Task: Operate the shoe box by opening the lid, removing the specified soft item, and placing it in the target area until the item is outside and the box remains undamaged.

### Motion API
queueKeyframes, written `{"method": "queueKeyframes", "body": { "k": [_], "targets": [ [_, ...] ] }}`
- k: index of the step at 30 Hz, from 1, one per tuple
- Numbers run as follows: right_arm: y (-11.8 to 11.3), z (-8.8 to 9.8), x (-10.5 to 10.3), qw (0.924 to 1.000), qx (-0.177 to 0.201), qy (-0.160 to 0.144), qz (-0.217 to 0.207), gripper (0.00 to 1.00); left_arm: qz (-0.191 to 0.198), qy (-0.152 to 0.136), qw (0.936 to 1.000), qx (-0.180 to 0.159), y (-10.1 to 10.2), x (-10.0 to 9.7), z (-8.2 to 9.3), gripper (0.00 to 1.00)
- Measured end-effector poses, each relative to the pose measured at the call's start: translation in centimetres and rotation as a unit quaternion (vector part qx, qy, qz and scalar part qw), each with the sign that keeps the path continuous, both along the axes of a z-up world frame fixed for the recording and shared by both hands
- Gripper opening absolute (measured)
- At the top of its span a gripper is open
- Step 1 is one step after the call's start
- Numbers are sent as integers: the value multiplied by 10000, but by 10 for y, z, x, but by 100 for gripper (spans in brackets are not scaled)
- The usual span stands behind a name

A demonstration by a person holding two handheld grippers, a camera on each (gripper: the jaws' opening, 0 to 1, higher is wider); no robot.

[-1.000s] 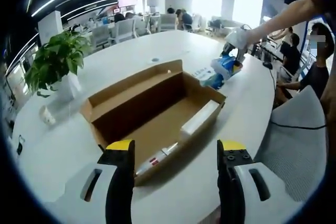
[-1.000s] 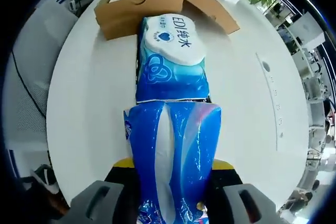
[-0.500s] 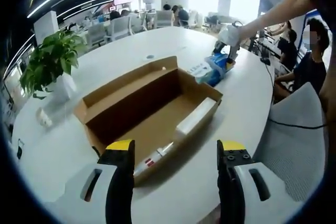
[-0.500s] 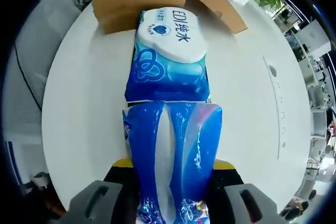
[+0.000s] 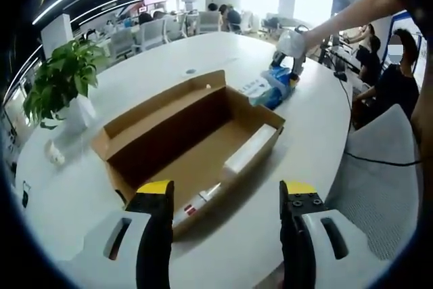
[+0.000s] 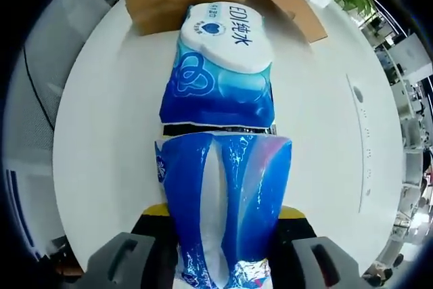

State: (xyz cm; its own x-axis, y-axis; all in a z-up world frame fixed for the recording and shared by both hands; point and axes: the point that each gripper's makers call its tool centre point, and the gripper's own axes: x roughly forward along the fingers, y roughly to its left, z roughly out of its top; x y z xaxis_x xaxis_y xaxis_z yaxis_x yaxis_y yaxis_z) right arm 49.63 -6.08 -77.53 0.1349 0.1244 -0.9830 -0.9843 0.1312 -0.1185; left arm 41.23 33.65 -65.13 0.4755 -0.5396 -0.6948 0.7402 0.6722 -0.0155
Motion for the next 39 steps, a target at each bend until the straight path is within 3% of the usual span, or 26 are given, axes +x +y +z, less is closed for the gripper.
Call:
{"method": "queueKeyframes", "body": {
  "k": [18,27,39],
  "targets": [
    [-4,-5,1,9996,-167,83,189,53,-17,27,10000,21,-1,-1,-2,63],
    [-4,-7,-1,9998,-153,133,49,57,-9,26,10000,17,1,-1,-2,63],
    [-7,9,-2,9999,-101,-27,-58,58,-35,-3,10000,-43,1,-2,0,63]
  ]
}}
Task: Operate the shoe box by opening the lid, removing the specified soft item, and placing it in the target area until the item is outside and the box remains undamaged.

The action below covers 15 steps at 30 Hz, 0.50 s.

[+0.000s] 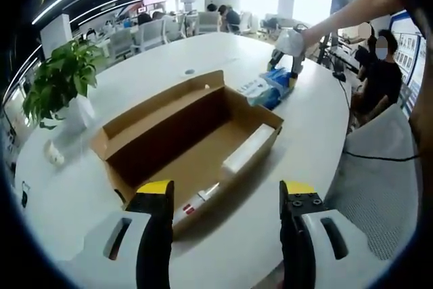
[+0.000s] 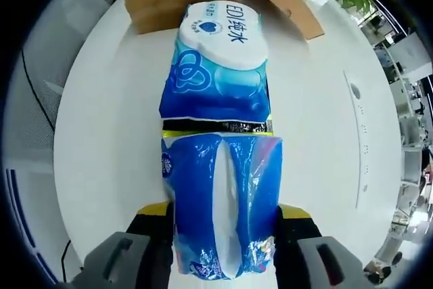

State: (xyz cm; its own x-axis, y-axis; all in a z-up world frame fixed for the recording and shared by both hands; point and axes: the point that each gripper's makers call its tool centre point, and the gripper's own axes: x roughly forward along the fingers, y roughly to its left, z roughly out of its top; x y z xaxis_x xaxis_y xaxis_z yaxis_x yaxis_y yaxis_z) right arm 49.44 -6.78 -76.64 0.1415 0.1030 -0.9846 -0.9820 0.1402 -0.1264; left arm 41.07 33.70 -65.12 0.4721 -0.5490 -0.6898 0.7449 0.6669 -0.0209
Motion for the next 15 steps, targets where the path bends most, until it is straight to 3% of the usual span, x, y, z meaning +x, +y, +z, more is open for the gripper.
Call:
{"method": "queueKeyframes", "body": {
  "k": [9,15],
  "targets": [
    [-2,23,-10,9996,89,-148,-207,60,-56,-68,9999,-103,-4,0,3,63],
    [7,46,-11,9939,605,-344,-855,64,-33,-117,9996,-265,-6,0,9,63]
  ]
}}
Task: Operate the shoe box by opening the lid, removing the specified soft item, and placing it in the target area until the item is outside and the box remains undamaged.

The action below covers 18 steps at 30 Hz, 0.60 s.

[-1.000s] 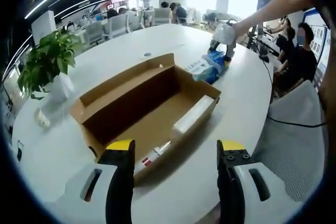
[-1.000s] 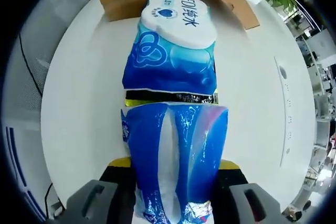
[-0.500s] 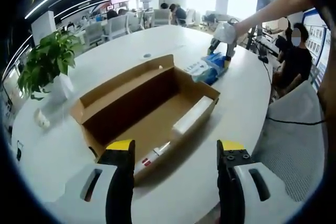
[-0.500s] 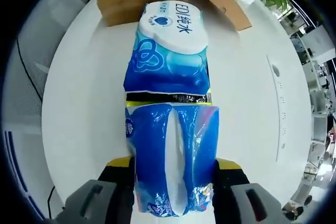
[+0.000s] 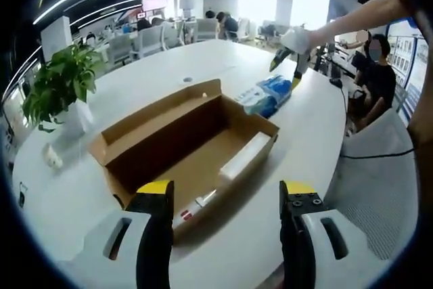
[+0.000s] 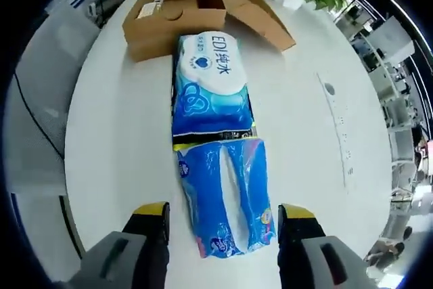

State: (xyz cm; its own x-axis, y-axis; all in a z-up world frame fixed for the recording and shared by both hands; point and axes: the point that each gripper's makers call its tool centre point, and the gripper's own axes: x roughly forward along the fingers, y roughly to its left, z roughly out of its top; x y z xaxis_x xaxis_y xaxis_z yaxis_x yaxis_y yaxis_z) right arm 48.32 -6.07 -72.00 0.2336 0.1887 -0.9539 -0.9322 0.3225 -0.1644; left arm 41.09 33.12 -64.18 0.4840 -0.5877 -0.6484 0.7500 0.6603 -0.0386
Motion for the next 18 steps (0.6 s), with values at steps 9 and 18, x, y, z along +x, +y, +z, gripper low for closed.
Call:
{"method": "queueKeyframes", "body": {
  "k": [9,18],
  "targets": [
    [19,29,0,9925,885,-336,-773,65,-59,-84,9999,-82,1,-3,6,63],
    [49,58,-2,9616,2090,-746,-1615,67,-16,-130,9998,-132,9,-8,9,63]
  ]
}}
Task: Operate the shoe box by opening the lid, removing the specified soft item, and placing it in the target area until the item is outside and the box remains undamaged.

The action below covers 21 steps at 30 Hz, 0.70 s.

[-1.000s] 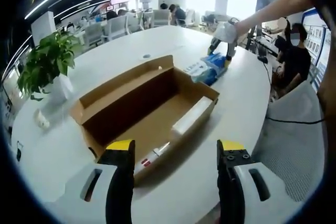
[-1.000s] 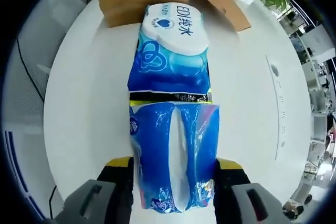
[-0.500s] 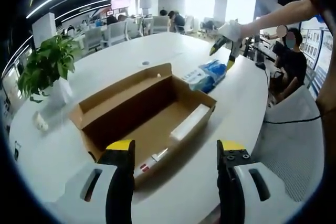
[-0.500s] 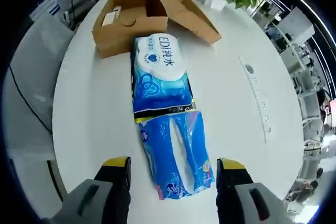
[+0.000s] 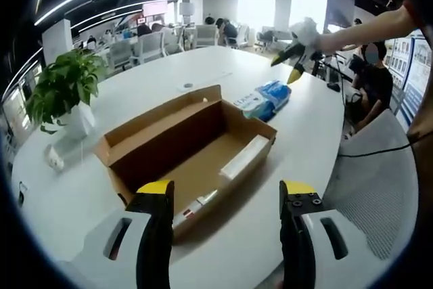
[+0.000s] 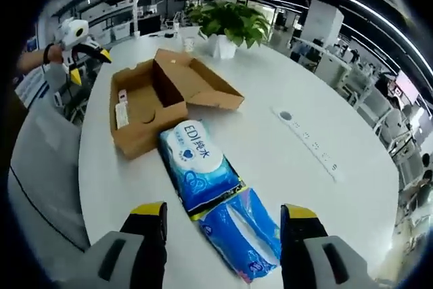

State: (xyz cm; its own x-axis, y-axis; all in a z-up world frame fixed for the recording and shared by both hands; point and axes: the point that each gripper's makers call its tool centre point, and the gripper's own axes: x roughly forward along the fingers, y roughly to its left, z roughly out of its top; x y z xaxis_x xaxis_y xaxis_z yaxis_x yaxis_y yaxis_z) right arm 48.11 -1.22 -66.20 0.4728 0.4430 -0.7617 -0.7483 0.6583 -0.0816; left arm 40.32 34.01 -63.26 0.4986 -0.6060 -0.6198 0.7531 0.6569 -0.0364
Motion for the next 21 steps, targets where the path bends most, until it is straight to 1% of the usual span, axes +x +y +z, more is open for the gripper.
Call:
{"method": "queueKeyframes", "body": {
  "k": [3,7,8,11,16,21],
  "targets": [
    [9,7,-3,9995,265,-111,-132,67,38,-20,10000,-28,3,-1,1,63],
    [26,18,-5,9966,702,-272,-324,67,79,-22,10000,-56,7,-2,1,63],
    [28,19,-5,9965,723,-283,-319,67,88,-24,9999,-64,7,-2,1,63],
    [43,24,-9,9944,941,-341,-349,67,112,-20,9999,-87,8,-3,1,63],
    [67,29,-19,9928,1117,-371,-225,67,138,-37,9998,-117,9,-5,2,63],
    [85,30,-26,9916,1239,-352,-122,67,175,-57,9997,-160,9,-4,5,63]
  ]
}}
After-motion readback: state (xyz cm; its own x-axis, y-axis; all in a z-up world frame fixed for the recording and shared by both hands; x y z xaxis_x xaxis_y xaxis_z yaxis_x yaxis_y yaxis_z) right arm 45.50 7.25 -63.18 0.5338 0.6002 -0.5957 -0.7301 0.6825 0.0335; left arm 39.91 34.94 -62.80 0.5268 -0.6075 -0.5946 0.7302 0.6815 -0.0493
